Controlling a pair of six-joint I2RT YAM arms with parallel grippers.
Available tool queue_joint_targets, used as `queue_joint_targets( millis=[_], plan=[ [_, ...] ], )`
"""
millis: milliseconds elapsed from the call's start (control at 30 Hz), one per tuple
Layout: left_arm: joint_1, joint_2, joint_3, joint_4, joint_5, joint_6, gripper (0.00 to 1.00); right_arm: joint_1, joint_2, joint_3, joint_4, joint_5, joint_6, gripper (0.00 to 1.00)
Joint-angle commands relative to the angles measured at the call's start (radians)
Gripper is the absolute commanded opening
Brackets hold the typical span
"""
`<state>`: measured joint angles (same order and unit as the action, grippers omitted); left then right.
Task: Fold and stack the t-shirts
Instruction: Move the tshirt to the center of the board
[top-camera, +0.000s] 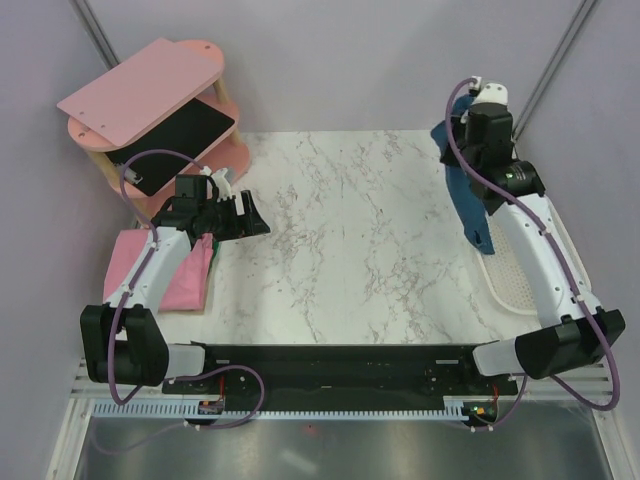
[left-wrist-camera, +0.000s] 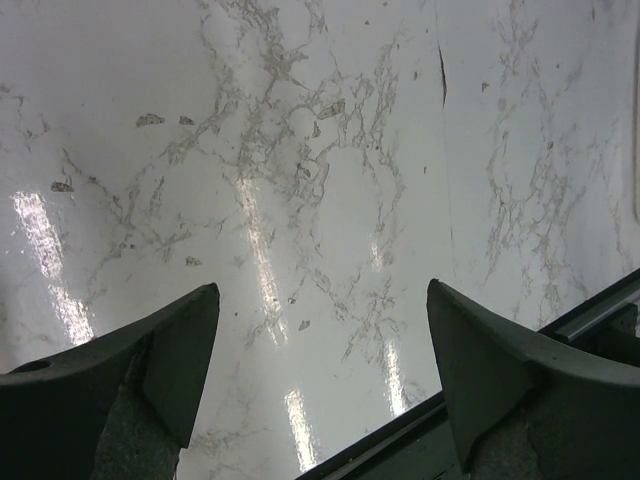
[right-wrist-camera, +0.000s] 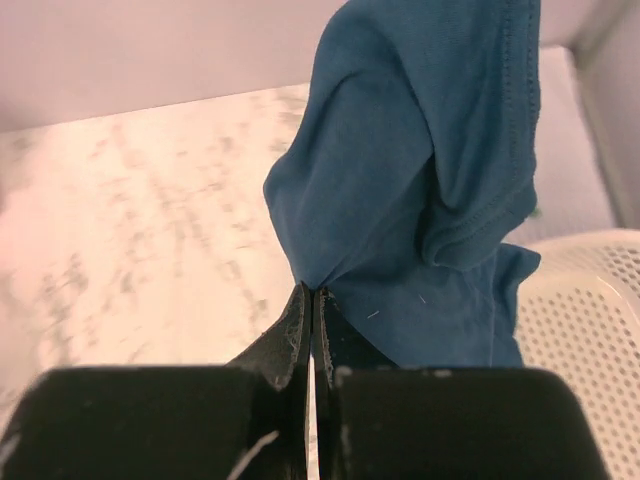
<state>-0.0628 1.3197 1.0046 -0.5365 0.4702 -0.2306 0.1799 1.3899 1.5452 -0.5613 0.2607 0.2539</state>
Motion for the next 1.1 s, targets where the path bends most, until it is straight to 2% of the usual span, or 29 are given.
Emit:
queue_joint_targets(
  millis=[0, 67, 200, 233, 333, 367, 400, 433, 467, 500, 533, 567, 667, 767, 833, 867, 900, 967, 1067],
  plan=[
    [0.004, -0.013, -0.001, 0.013, -0.025, -0.007, 0.91, 0.186, 0.017, 0.050, -0.006, -0.098, -0.044, 0.00],
    [0.004, -0.016, -0.001, 0.012, -0.028, -0.009, 0.91, 0.297, 0.056, 0.026, 0.004, -0.145, -0.051, 0.00],
    [0.004, -0.019, -0.001, 0.012, -0.041, -0.007, 0.92, 0.508, 0.165, -0.002, 0.015, -0.147, -0.061, 0.00],
    [0.004, -0.019, -0.001, 0.012, -0.045, -0.009, 0.93, 0.598, 0.214, -0.013, 0.027, -0.150, -0.055, 0.00],
    [0.004, -0.019, -0.001, 0.010, -0.062, -0.009, 0.95, 0.735, 0.328, -0.020, 0.060, -0.172, -0.039, 0.00],
    [0.004, -0.019, -0.001, 0.007, -0.068, -0.007, 0.95, 0.754, 0.359, -0.026, 0.067, -0.196, -0.033, 0.03],
    [0.004, -0.022, -0.001, 0.006, -0.077, -0.007, 0.96, 0.766, 0.388, -0.030, 0.077, -0.224, -0.024, 0.08],
    [0.004, -0.022, -0.003, 0.004, -0.081, -0.007, 0.98, 0.777, 0.426, -0.052, 0.083, -0.195, -0.006, 0.19],
    [0.004, -0.022, -0.004, 0.003, -0.084, -0.007, 0.98, 0.776, 0.432, -0.077, 0.102, -0.187, 0.007, 0.51],
    [0.004, -0.020, -0.004, 0.001, -0.085, -0.006, 0.98, 0.776, 0.429, -0.100, 0.141, -0.154, 0.013, 0.69],
    [0.004, -0.019, -0.003, 0.001, -0.087, -0.009, 0.99, 0.773, 0.405, -0.158, 0.159, -0.038, 0.037, 0.90],
    [0.004, -0.020, -0.003, 0.001, -0.088, -0.009, 1.00, 0.762, 0.385, -0.183, 0.178, -0.017, 0.035, 0.98],
    [0.004, -0.019, 0.000, 0.000, -0.088, -0.009, 1.00, 0.676, 0.305, -0.260, 0.215, 0.050, 0.030, 0.98],
    [0.004, -0.011, 0.003, 0.000, -0.084, -0.009, 1.00, 0.554, 0.255, -0.310, 0.202, 0.107, -0.002, 0.97],
    [0.004, -0.010, 0.005, 0.000, -0.079, -0.007, 1.00, 0.454, 0.229, -0.348, 0.187, 0.120, -0.011, 0.90],
    [0.004, -0.011, 0.005, -0.002, -0.077, -0.007, 1.00, 0.422, 0.221, -0.364, 0.184, 0.123, -0.016, 0.66],
    [0.004, -0.010, 0.005, 0.000, -0.076, -0.007, 1.00, 0.393, 0.213, -0.379, 0.181, 0.127, -0.018, 0.48],
    [0.004, -0.011, 0.005, -0.002, -0.076, -0.007, 1.00, 0.313, 0.207, -0.421, 0.179, 0.135, -0.016, 0.00],
    [0.004, -0.013, 0.005, -0.002, -0.076, -0.007, 1.00, 0.242, 0.253, -0.427, 0.124, 0.161, -0.016, 0.00]
  ],
)
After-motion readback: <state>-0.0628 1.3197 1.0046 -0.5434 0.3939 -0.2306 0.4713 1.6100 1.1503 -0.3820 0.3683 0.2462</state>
